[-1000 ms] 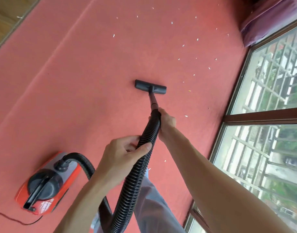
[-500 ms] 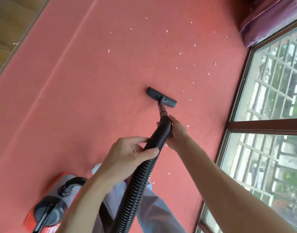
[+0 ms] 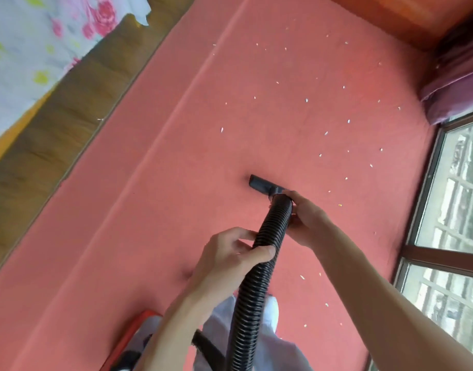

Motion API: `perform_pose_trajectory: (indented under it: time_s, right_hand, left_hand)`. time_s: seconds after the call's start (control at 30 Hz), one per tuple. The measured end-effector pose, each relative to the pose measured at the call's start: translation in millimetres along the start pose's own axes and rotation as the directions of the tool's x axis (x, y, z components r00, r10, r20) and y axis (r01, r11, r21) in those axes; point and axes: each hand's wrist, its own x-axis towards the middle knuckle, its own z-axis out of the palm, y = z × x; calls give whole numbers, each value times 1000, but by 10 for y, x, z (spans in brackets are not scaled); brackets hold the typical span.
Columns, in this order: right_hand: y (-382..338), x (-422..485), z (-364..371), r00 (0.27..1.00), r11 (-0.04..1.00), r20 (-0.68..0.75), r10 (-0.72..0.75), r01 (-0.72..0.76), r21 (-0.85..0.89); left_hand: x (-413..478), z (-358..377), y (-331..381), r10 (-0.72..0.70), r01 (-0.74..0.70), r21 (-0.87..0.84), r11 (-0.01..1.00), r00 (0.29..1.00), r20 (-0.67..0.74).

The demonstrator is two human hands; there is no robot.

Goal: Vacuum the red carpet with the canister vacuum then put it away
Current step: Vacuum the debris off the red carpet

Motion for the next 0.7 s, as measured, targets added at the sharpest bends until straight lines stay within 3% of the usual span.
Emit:
perform_pose_trajectory:
  time_s: [0.3,0.47,0.7]
  right_hand:
    - [345,138,1305,994,993,99,53,-42,-110]
    - [371,517,1515,995,986,97,-14,30,-164]
    - [-35,979,1735,985,979,169,42,-7,-202]
  left_hand:
    - [-27,-871,90,-25,9,-96,995,986,-164]
    - [262,-1016,-62,-41,-6,-196,981,971,-237]
    - [954,-894,-61,-72,-18,-294,955,953,-293]
